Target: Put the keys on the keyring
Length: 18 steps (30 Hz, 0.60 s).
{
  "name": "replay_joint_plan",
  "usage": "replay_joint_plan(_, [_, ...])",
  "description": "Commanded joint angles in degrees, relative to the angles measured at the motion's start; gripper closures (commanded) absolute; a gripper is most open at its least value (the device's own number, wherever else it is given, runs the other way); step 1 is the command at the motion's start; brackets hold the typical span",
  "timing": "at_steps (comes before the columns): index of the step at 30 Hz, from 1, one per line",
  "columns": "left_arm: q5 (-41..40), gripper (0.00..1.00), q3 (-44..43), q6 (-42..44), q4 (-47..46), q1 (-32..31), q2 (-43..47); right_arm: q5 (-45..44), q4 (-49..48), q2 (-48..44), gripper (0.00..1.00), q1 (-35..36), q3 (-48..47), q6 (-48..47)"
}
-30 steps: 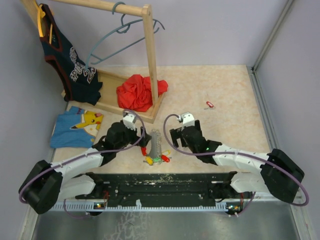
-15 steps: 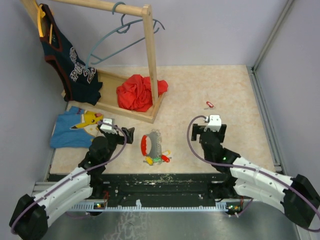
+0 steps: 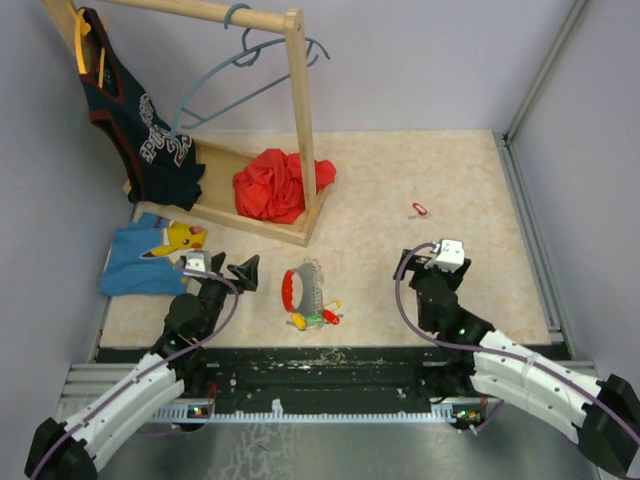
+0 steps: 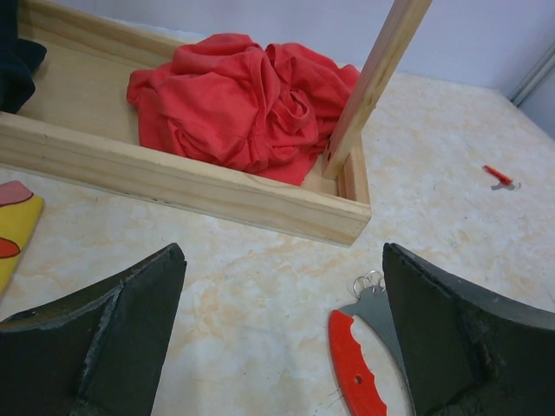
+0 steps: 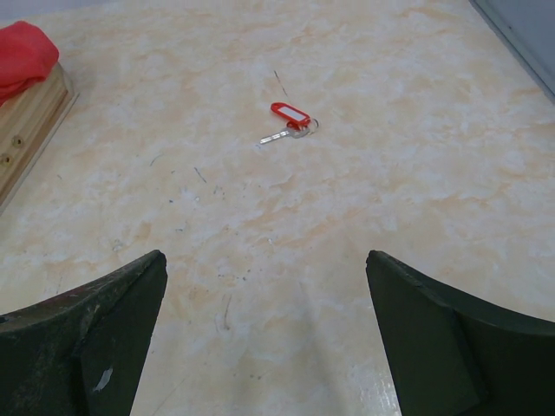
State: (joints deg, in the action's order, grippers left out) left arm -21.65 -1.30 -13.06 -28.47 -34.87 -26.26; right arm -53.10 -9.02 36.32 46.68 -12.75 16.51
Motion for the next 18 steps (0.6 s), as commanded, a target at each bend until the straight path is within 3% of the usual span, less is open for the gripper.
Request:
replay_joint_plan(1, [-0.2, 0.01, 1.8, -0.9, -1.8, 0.1, 3.7, -1.7, -2.8, -1.9, 0.03, -0.4, 0.6, -0.3])
replay_joint_plan(18, [2.6, 0.0, 0.6, 2.0, 1.2, 0.1, 5.0, -1.7, -3.2, 2.1, 0.03, -0.5, -1.1, -1.2])
